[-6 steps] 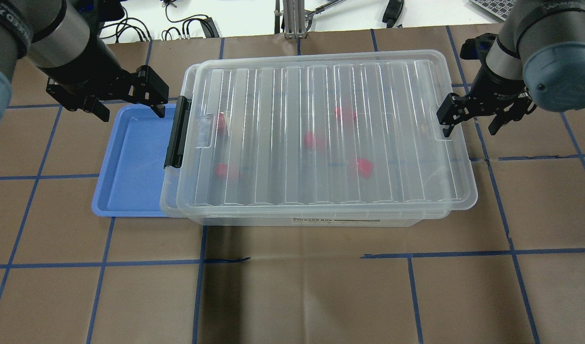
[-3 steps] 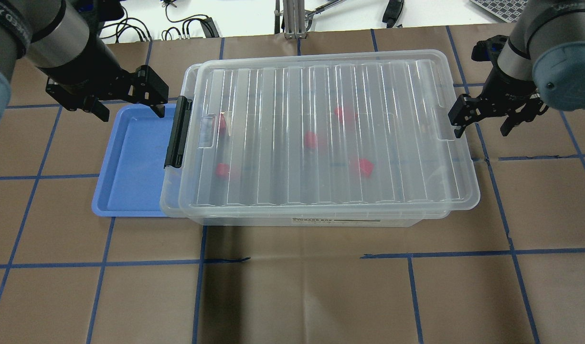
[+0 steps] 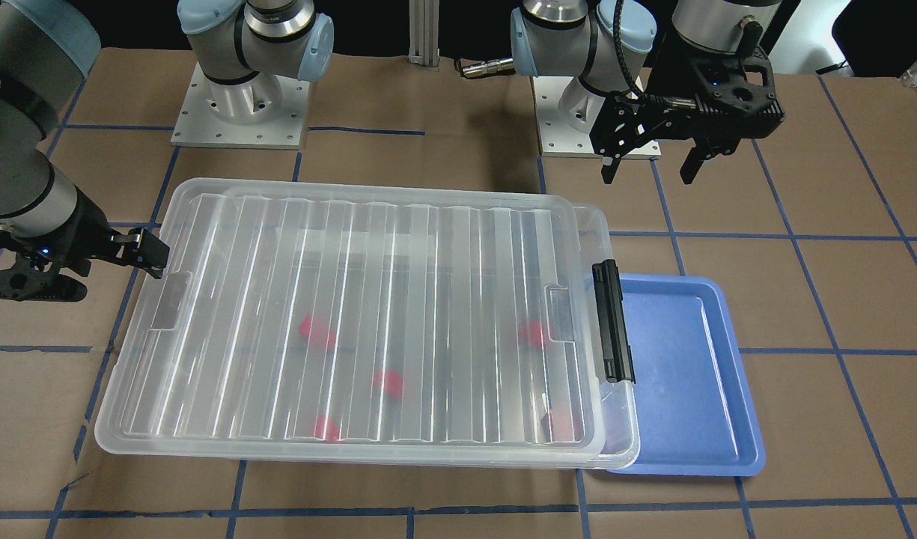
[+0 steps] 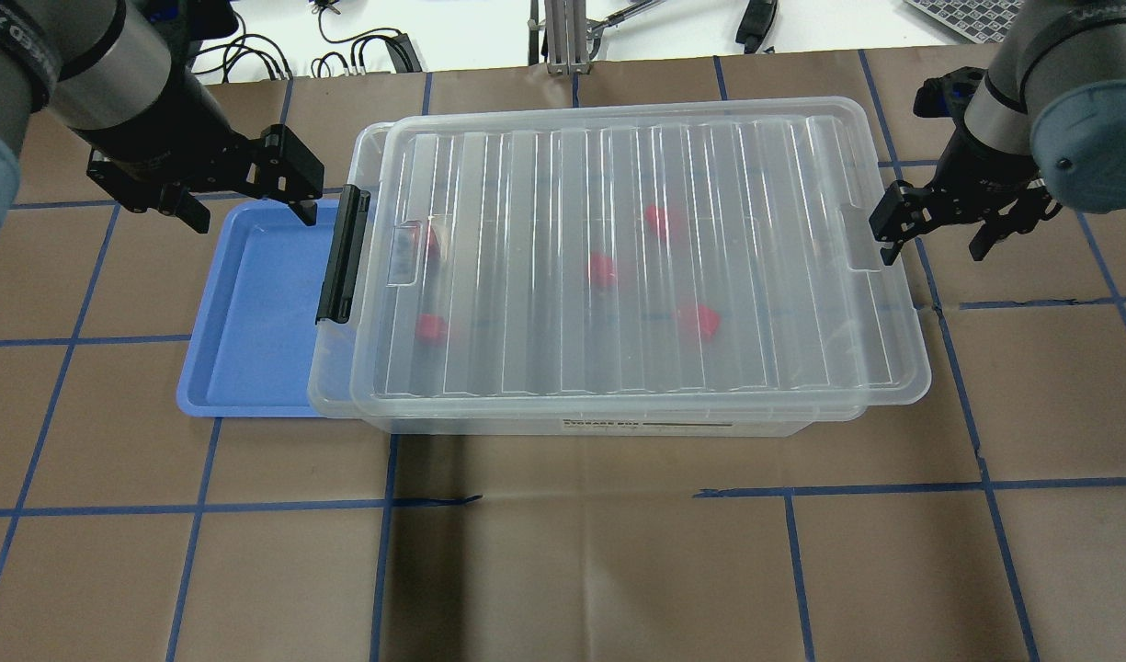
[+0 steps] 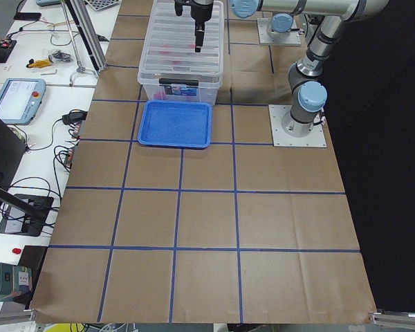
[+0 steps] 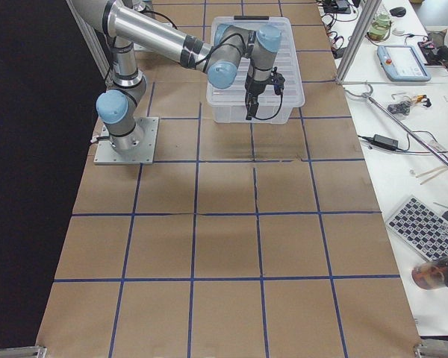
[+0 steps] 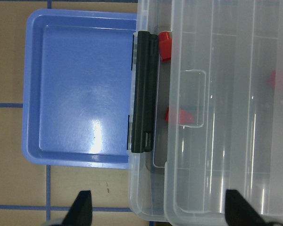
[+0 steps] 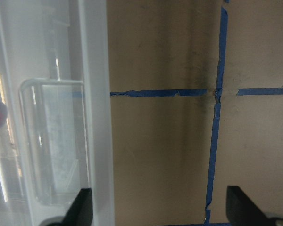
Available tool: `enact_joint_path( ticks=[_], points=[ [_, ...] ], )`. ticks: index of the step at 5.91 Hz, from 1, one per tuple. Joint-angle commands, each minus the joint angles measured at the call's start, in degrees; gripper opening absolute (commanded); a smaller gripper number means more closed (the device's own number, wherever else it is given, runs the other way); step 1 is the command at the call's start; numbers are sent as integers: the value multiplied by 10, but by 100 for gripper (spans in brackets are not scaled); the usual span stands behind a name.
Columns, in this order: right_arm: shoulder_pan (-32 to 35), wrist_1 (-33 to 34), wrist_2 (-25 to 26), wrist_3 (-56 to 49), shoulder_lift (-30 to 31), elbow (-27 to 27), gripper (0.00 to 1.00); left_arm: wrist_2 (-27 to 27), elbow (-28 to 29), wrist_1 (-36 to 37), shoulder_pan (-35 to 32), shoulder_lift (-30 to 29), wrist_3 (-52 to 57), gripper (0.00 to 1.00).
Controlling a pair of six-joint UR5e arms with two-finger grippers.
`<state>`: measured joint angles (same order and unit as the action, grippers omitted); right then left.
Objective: Place red block in blue tray from box
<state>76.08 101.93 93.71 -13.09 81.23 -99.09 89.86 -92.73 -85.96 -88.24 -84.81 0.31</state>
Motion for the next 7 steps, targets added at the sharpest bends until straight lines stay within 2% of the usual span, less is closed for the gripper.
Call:
enact_joint_path(
  ticks=[1,3,6,7],
  points=[
    [-5,6,6,-4,-4,0,100,1,0,-1,0,0,0,98],
    [-11,14,9,-28,-12,1,100,2,-2,-3,-1,1,0,98],
    [-54,19,9,-83,-13,2,100,1,-2,-4,-2,1,0,98],
    [-57,20,23,-92,-13,3,100,0,-2,-4,-1,1,0,98]
  ],
)
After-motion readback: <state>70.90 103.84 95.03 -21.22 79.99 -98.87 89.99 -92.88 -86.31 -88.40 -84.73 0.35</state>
